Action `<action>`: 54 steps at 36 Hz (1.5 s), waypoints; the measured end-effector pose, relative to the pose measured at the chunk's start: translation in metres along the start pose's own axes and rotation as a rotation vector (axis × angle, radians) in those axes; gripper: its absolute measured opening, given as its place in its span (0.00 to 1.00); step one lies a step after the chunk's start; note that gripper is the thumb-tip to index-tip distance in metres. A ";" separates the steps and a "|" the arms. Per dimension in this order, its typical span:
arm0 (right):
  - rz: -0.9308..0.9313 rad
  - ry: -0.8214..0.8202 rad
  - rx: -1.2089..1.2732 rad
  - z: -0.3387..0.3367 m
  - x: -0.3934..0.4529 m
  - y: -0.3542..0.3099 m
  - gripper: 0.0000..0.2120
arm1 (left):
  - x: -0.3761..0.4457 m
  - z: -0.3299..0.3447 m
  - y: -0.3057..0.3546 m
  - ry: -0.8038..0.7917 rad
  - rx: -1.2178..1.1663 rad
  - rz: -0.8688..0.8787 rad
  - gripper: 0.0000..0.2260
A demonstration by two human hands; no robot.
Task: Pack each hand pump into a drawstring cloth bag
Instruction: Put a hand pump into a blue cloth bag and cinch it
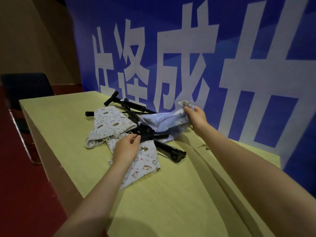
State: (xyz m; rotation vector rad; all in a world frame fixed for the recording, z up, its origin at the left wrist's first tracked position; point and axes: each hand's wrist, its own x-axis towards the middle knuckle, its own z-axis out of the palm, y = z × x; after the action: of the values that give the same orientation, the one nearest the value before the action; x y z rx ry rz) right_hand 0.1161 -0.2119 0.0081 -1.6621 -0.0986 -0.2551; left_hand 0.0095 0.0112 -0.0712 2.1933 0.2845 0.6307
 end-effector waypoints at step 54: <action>0.045 -0.137 0.203 0.015 -0.166 0.018 0.24 | -0.067 0.007 0.059 -0.140 -0.437 0.121 0.21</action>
State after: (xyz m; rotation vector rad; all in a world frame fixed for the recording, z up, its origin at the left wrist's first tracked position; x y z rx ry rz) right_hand -0.0397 -0.1852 -0.0475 -1.4762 -0.1839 -0.0936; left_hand -0.0446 -0.0578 -0.0527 1.8289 -0.0578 0.5426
